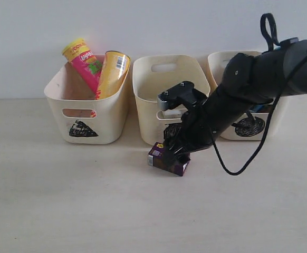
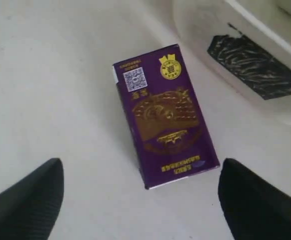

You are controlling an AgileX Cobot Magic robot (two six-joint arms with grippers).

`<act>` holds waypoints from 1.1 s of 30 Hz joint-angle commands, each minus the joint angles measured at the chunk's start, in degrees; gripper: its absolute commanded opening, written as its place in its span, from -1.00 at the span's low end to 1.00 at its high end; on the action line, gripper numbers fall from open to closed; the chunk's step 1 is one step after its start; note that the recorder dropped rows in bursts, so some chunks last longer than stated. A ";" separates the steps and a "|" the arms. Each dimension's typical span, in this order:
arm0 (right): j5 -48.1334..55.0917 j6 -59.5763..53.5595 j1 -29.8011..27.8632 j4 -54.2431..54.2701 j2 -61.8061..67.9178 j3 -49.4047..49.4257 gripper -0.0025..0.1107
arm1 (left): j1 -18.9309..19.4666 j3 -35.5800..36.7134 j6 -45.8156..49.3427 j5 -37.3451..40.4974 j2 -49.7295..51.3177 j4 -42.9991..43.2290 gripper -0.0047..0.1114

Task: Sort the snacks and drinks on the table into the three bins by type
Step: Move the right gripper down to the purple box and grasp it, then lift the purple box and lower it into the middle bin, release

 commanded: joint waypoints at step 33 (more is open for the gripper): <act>-2.50 -0.79 0.03 -0.21 9.04 -3.85 -0.61 | 0.21 0.14 -0.59 0.01 0.17 0.20 -0.84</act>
